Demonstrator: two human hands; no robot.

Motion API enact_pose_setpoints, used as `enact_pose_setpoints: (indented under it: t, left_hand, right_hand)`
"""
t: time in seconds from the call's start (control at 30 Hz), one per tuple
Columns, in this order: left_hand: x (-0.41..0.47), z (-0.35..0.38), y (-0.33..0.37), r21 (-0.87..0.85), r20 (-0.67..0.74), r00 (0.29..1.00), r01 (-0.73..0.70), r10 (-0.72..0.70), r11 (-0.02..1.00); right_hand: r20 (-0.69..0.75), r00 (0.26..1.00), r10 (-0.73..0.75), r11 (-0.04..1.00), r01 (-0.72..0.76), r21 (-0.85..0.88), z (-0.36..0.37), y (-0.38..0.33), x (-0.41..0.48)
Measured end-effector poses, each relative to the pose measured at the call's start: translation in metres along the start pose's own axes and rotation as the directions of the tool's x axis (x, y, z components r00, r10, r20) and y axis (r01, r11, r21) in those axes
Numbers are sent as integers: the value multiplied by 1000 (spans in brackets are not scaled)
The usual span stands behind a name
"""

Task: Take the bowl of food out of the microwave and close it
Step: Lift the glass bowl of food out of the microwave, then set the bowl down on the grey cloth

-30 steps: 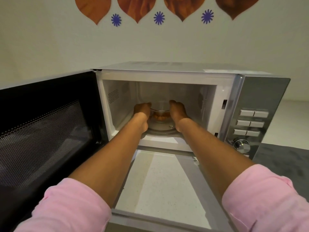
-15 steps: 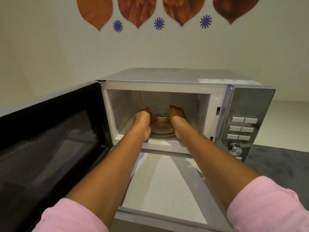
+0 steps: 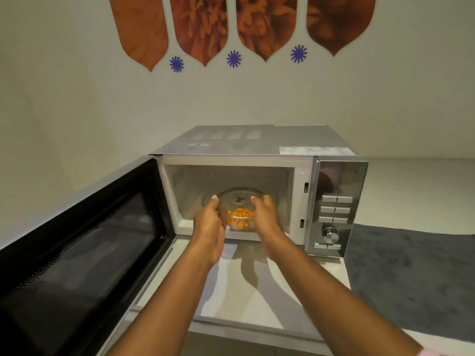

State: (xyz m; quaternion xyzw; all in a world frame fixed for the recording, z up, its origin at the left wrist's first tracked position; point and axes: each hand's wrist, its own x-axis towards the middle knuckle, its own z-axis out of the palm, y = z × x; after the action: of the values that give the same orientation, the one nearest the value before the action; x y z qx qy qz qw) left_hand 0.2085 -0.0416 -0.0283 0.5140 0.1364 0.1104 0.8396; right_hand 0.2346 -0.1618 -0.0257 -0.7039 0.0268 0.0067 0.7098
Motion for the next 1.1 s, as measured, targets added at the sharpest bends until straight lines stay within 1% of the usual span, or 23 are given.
enact_pose_setpoints:
  t: [0.13, 0.23, 0.3, 0.43, 0.5, 0.63, 0.73, 0.97, 1.1]
  left_hand:
    - [-49, -3, -4, 0, 84, 996, 30, -30, 1000]
    - [-80, -3, -10, 8, 96, 993, 67, -67, 998]
    - [-97, 1, -15, 24, 89, 992, 85, -87, 996]
    - [-120, 20, -31, 89, 129, 983, 118, -129, 989]
    - [-129, 33, -40, 110, 166, 973, 144, -161, 983]
    - [-138, 60, -64, 126, 236, 949, 182, -207, 975]
    - [-143, 84, -86, 144, 318, 916, 206, -243, 968]
    - [-147, 154, -126, 230, 436, 834, 260, -338, 938]
    - [-141, 193, -153, 264, 490, 804, 230, -336, 937]
  right_hand:
    - [12, 1000, -21, 997, 21, 72, -20, 8, -45]
    - [15, 999, -37, 996, 35, 81, -42, 20, -70]
    - [-1, 999, -39, 996, 39, 79, -58, 30, -82]
    - [-64, 997, -33, 997, 37, 74, -93, 48, -100]
    - [-110, 993, -39, 994, 51, 102, -112, 53, -108]
    - [-225, 972, -61, 991, 86, 103, -151, 60, -121]
    - [-301, 952, -54, 986, 97, 133, -180, 66, -129]
    - [-490, 871, -45, 990, 105, 94, -250, 76, -126]
    - [-562, 826, -46, 988, 119, 94, -286, 79, -112]
